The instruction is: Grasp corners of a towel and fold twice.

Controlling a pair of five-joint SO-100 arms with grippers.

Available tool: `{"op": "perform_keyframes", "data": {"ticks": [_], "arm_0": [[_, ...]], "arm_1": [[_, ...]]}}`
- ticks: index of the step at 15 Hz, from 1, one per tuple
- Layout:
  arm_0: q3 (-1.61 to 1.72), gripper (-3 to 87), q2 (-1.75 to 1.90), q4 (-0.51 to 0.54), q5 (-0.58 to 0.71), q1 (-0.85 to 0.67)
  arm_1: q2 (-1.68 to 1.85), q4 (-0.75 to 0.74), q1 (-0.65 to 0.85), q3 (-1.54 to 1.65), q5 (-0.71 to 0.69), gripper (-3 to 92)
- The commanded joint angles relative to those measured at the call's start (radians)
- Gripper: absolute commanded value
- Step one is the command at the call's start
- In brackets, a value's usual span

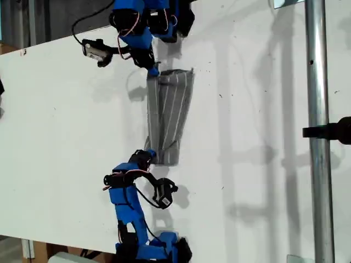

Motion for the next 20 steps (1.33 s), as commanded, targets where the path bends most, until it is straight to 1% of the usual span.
{"op": "perform_keyframes", "data": {"ticks": [1,3,4,5,8,10,11,13,14,17,20], "arm_0": [[-0.015,-2.9,0.117,-0.086,0.106,0.000],[0.014,-2.9,0.121,-0.137,0.176,0.011],[0.060,-2.9,0.137,-0.184,0.183,0.008],[0.061,-2.9,0.133,-0.181,0.181,0.008],[0.114,-2.9,0.123,-0.121,0.160,0.035],[0.176,-2.9,0.109,-0.121,0.164,0.067],[0.196,-2.9,0.101,-0.117,0.166,0.084],[0.222,-2.9,0.091,-0.087,0.163,0.103],[0.225,-2.9,0.100,-0.078,0.150,0.100],[0.132,-2.9,0.133,-0.043,0.179,0.017],[0.092,-2.9,0.146,-0.040,0.196,-0.044]], "arm_1": [[0.144,-0.018,0.072,-0.002,-0.081,-0.1],[0.275,-0.021,0.110,0.014,-0.123,-0.1],[0.285,-0.026,0.118,0.017,-0.133,-0.1],[0.253,-0.035,0.091,0.021,-0.120,-0.1],[0.057,-0.084,-0.095,0.055,0.011,-0.1],[-0.112,-0.067,-0.193,0.043,0.109,-0.1],[-0.155,-0.049,-0.218,0.043,0.155,-0.1],[-0.213,-0.034,-0.247,0.043,0.190,-0.1],[-0.210,-0.021,-0.242,0.026,0.190,-0.1],[-0.272,0.009,-0.089,-0.153,0.063,-0.1],[-0.276,0.066,0.064,-0.202,0.041,-0.1]]}}
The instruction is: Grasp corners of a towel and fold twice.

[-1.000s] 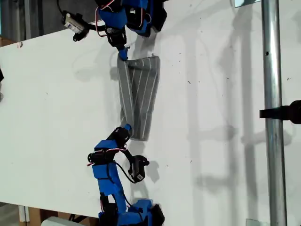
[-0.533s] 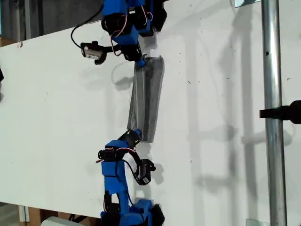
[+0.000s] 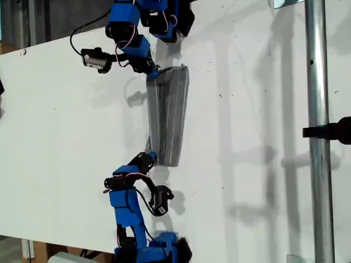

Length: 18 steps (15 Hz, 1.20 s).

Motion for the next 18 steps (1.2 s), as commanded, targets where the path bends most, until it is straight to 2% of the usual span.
{"op": "perform_keyframes", "data": {"ticks": [1,3,5,8,11,13,15,16,17,18], "arm_0": [[-0.046,-2.9,0.074,0.011,0.021,-0.046],[-0.057,-2.9,0.074,0.014,0.034,-0.071],[-0.058,-2.9,0.074,0.015,0.106,-0.044],[0.000,-2.9,0.071,0.034,0.121,0.043],[0.126,-2.9,0.089,-0.015,0.115,0.103],[0.186,-2.9,0.071,-0.009,0.044,0.094],[0.195,-2.6,0.025,0.031,-0.058,0.046],[0.189,1.8,0.000,0.038,-0.092,0.026],[0.169,8.4,-0.020,0.060,-0.114,0.008],[0.163,21.4,-0.020,0.077,-0.141,-0.008]], "arm_1": [[0.069,0.057,0.126,-0.051,-0.025,-0.1],[0.132,0.071,0.213,-0.048,-0.057,-0.1],[0.118,0.067,0.201,-0.035,-0.048,-0.1],[0.037,0.112,0.002,-0.020,0.078,-0.1],[-0.086,0.164,-0.209,-0.011,0.229,-0.1],[-0.140,0.175,-0.247,-0.021,0.256,-0.1],[-0.213,0.167,-0.222,-0.031,0.249,-0.1],[-0.229,0.149,-0.199,-0.021,0.242,0.2],[-0.216,0.130,-0.173,-0.002,0.236,6.1],[-0.184,0.123,-0.153,0.026,0.236,19.3]]}}
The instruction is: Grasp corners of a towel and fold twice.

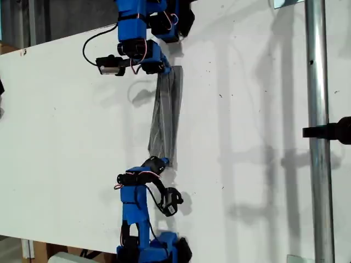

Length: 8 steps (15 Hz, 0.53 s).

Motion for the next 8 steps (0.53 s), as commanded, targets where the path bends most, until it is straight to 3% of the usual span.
{"op": "perform_keyframes", "data": {"ticks": [1,2,3,8], "arm_0": [[-0.017,33.9,0.031,0.052,-0.040,-0.049],[-0.020,44.6,0.057,0.057,-0.012,-0.048],[-0.049,44.6,0.074,0.087,0.008,-0.043],[-0.026,32.3,0.287,0.104,0.014,-0.020]], "arm_1": [[0.057,0.011,0.026,0.031,0.003,29.9],[0.058,0.031,0.012,0.026,0.020,42.2],[0.063,0.049,-0.005,0.023,0.044,43.3],[0.199,0.092,-0.020,0.009,0.060,29.7]]}}
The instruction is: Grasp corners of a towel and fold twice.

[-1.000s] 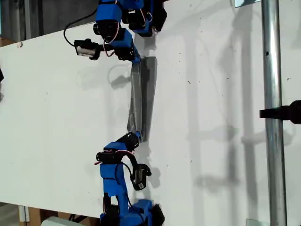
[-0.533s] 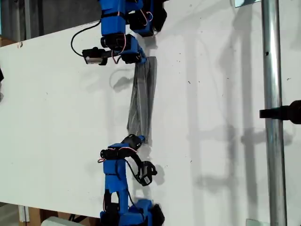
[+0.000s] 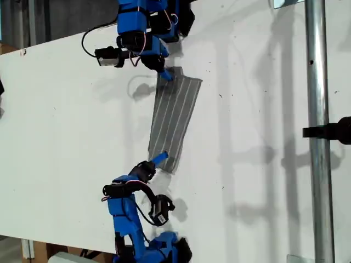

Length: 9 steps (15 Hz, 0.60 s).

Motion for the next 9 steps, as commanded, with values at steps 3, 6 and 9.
{"op": "perform_keyframes", "data": {"ticks": [3,6,9], "arm_0": [[0.089,26.2,0.219,-0.063,0.018,0.051],[0.268,21.7,0.374,-0.163,0.008,0.075],[0.525,24.2,0.548,-0.287,-0.017,0.084]], "arm_1": [[0.183,0.011,-0.014,-0.028,0.008,28.0],[0.253,0.018,-0.021,-0.017,0.012,25.8],[0.330,0.002,-0.037,0.040,0.078,24.8]]}}
